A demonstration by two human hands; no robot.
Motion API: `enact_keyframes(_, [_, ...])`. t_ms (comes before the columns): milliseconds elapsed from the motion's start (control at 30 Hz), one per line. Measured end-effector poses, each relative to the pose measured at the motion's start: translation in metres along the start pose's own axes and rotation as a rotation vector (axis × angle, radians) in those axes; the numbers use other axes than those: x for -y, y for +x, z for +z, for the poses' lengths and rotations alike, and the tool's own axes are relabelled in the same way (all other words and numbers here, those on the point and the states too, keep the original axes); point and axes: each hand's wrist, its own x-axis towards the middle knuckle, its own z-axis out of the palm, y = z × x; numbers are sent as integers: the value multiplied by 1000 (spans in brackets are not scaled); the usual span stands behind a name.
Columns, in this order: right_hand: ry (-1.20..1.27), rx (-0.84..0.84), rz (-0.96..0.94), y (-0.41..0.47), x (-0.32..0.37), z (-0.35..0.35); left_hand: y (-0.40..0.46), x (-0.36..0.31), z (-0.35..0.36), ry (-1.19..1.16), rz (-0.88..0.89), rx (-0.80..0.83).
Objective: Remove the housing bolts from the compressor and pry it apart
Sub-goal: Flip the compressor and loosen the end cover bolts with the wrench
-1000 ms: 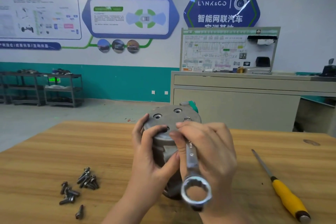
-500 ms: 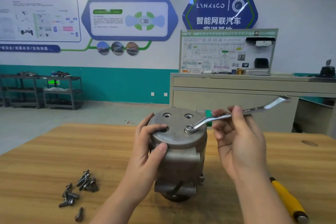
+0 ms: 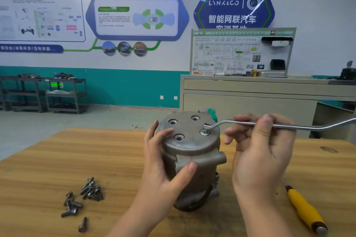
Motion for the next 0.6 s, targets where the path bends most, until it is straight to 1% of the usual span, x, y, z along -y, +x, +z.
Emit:
enact_keyframes(67, [-35, 41, -86, -3, 0, 1, 0, -1, 1, -96, -90, 12])
enact_keyframes(133, [-110, 111, -210, -6, 1, 3, 0, 0, 2, -153, -142, 21])
enact_keyframes(333, [-396, 303, -521, -24, -2, 5, 1, 11, -1, -203, -217, 57])
enact_keyframes(400, [-477, 311, -618, -33, -4, 10, 1, 14, 0, -225, -239, 50])
enact_keyframes(467, [-528, 304, -679, -39, -5, 13, -1, 18, 2, -300, -261, 5])
enact_keyframes(533, [-526, 280, -697, -43, -7, 14, -5, 20, 3, -356, -315, -21])
enact_keyframes(600, [-473, 240, -659, -45, -7, 14, -8, 21, 5, -277, -338, 14])
